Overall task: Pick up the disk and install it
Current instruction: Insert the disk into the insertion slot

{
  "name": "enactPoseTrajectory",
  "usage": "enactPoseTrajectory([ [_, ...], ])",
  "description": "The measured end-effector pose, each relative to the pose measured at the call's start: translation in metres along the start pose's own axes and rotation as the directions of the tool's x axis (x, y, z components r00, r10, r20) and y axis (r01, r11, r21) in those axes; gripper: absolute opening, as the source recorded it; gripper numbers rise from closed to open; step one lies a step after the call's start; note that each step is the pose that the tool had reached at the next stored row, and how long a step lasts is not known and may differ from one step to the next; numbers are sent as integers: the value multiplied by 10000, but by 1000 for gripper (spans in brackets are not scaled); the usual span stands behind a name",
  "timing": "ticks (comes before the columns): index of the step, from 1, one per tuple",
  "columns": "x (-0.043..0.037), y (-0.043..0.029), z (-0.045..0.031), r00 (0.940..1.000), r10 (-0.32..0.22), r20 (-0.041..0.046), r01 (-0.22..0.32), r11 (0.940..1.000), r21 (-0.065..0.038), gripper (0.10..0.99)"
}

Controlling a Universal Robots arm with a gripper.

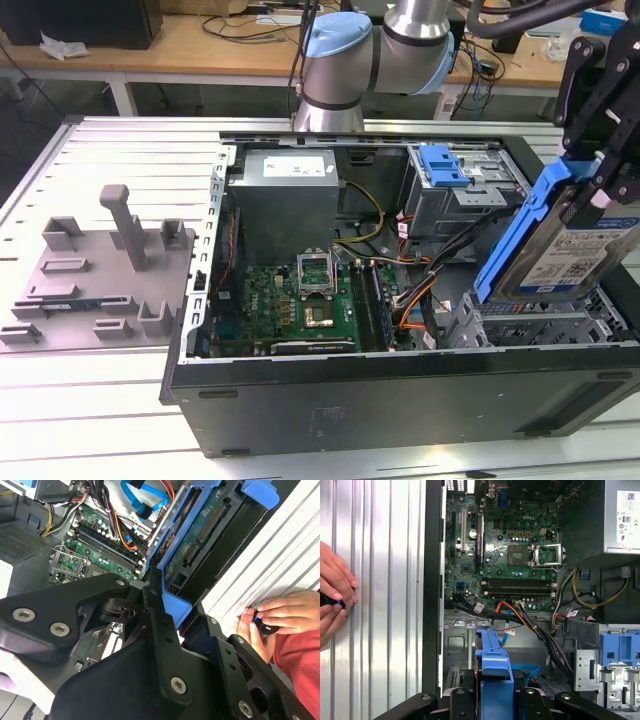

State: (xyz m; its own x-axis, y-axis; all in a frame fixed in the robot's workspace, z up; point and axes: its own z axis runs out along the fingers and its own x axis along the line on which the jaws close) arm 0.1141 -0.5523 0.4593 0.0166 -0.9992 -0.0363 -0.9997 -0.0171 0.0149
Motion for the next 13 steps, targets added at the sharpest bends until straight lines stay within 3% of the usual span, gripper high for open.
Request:
enactPoseTrajectory([
  [13,19,-9,96,10000,-38,1,38,10000,-1,369],
])
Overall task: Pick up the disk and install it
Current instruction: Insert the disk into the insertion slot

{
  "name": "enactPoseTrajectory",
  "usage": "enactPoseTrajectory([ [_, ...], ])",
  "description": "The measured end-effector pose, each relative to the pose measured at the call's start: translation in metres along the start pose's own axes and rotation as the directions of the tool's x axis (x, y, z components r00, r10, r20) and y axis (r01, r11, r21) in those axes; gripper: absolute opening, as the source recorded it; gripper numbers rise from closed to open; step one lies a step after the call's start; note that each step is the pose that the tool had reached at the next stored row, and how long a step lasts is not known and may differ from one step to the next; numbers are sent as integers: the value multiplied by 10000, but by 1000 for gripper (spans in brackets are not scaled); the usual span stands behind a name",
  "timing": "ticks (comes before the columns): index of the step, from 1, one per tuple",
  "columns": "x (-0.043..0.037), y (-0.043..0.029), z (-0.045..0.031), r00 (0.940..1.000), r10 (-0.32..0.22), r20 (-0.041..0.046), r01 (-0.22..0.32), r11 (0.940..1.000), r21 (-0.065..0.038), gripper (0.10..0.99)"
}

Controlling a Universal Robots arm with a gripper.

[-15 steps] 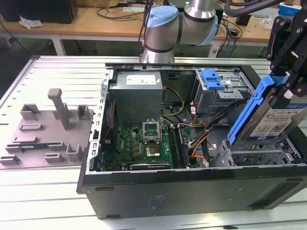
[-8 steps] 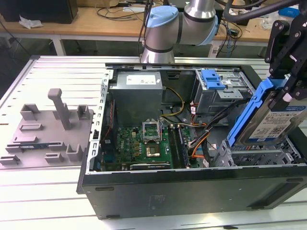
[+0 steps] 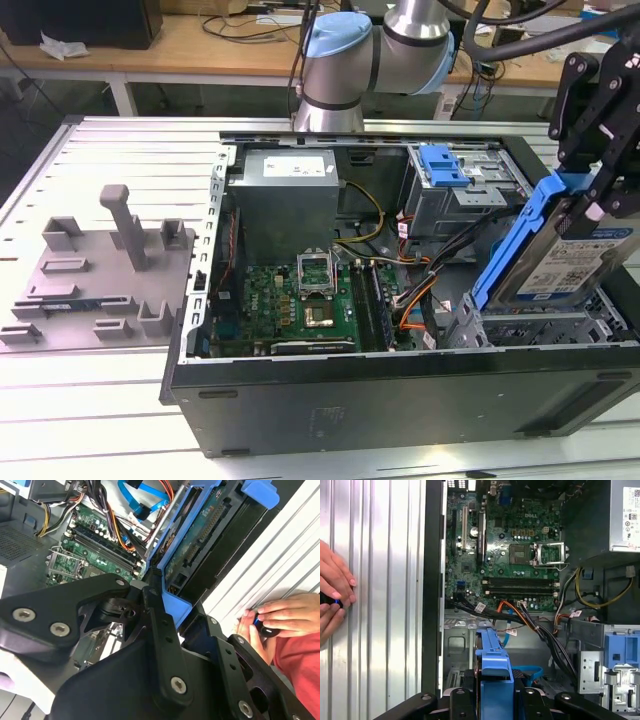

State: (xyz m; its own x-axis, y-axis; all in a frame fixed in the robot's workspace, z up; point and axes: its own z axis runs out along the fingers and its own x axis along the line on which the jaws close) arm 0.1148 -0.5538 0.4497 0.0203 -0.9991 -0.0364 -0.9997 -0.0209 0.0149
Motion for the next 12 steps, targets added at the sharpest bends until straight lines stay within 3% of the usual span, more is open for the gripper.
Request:
enactPoseTrajectory([
  [4,8,0,39,10000,-16,-1,16,10000,-1,369],
  [12,34,-2,187,10000,-46,0,46,10000,-2,369],
])
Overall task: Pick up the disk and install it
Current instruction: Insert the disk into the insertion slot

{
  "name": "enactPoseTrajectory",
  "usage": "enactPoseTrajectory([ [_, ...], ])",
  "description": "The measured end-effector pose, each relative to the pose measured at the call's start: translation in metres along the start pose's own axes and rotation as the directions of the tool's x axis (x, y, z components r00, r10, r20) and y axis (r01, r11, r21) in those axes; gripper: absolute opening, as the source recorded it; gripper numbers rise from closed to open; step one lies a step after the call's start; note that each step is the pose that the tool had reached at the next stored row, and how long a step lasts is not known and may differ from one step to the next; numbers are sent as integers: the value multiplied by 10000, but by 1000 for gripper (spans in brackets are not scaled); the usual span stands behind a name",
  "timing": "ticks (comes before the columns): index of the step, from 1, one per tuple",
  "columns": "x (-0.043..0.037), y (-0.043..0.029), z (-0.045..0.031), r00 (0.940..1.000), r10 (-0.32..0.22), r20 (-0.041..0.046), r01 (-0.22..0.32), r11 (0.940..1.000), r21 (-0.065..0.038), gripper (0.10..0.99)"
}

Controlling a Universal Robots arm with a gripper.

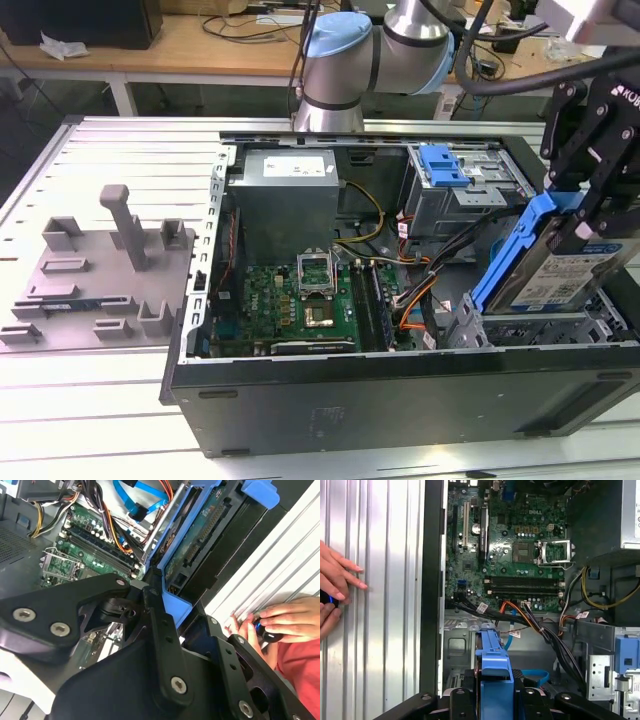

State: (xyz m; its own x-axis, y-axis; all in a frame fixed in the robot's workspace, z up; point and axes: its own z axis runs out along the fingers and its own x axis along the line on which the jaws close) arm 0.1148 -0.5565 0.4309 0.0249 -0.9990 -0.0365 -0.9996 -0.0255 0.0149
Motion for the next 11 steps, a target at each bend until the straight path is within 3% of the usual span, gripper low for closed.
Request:
enactPoseTrajectory([
  [11,44,-2,222,10000,-24,-1,24,10000,-1,369],
])
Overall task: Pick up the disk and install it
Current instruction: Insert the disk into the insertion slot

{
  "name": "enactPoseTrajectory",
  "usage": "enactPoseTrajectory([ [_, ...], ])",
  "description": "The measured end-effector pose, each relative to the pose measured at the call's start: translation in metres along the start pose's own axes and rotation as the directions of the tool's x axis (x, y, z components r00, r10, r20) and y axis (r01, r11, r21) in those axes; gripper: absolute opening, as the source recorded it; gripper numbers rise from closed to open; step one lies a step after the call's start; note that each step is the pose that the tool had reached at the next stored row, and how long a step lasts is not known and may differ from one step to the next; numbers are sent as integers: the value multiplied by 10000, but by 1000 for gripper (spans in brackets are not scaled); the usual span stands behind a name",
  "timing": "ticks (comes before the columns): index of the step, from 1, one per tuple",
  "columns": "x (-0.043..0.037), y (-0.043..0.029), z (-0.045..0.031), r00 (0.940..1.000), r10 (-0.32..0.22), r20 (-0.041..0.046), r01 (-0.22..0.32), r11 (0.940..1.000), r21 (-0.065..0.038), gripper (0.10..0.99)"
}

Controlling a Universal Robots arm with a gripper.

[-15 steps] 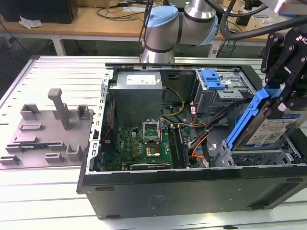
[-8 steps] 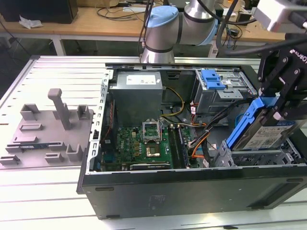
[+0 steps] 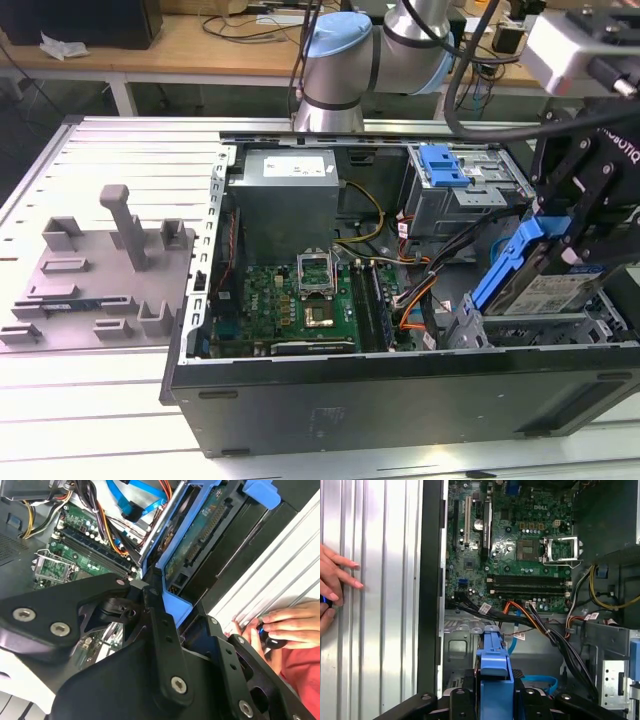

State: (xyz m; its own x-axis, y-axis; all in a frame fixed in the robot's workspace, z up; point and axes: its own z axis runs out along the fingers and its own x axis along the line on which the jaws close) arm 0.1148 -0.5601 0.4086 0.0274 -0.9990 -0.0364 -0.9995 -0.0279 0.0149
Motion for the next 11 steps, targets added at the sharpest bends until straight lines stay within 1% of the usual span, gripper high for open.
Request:
enactPoseTrajectory([
  [3,9,-1,28,10000,-6,-5,6,10000,1,376],
  [4,9,-1,28,10000,-7,-1,7,10000,-1,439],
  [7,8,-1,28,10000,-10,-1,10,10000,-1,439],
  [8,9,-1,28,10000,-11,-2,11,10000,0,451],
  [9,9,0,28,10000,-12,-2,12,10000,-1,510],
  [11,8,-1,28,10000,-14,0,14,10000,0,510],
])
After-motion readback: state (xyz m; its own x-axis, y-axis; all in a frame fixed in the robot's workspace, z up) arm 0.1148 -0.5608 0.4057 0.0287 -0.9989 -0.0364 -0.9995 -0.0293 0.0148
